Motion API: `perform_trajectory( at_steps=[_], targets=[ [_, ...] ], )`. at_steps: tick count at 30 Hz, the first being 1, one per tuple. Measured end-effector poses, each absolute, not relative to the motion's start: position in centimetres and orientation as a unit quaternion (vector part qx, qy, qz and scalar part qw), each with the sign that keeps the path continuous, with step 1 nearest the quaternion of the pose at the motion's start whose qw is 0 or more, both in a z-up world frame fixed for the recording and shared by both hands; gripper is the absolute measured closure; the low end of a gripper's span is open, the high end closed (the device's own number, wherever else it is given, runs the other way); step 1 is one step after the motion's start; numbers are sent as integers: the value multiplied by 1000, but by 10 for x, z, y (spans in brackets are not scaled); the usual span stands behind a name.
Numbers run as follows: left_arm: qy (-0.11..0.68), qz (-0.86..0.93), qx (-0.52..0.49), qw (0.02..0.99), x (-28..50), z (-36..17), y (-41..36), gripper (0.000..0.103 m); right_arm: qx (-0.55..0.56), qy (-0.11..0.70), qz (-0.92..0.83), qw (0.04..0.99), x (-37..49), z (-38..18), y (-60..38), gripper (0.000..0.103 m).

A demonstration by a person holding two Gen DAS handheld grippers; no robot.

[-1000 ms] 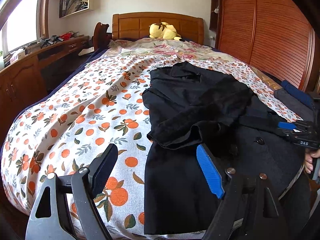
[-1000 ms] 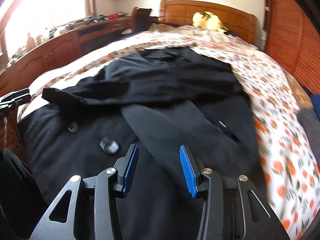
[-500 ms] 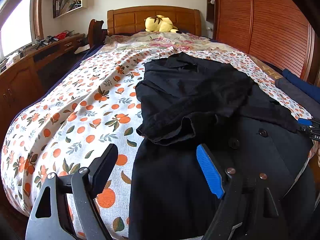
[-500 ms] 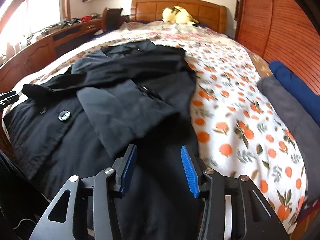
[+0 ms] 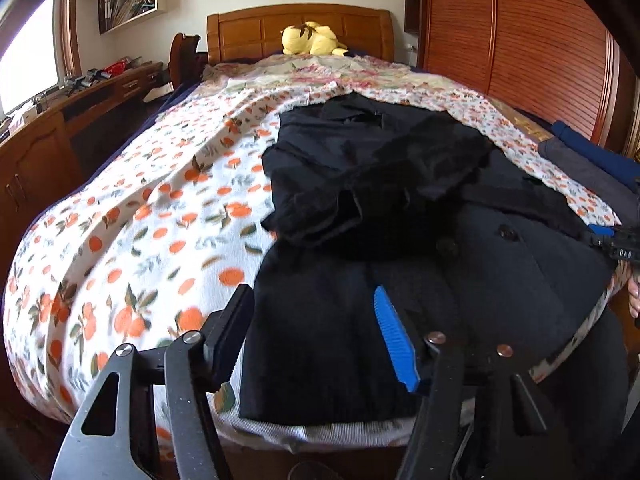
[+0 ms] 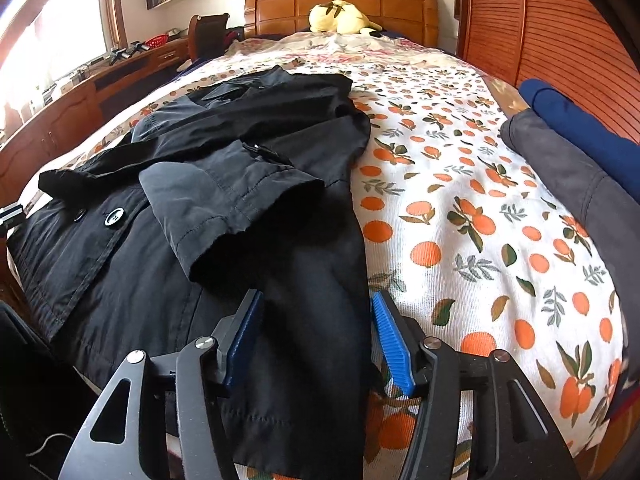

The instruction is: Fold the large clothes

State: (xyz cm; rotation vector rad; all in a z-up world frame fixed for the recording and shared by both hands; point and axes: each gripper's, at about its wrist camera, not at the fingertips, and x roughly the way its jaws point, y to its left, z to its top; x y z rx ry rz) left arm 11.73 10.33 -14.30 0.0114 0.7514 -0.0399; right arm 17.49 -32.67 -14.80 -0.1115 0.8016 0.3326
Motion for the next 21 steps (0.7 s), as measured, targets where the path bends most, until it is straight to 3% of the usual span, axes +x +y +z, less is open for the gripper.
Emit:
perform_trajectory(
  at_steps=[21],
  targets=[
    [387, 0, -40, 921, 93, -173, 131, 40, -70, 392, 161, 903, 155, -148, -326, 40]
  ],
)
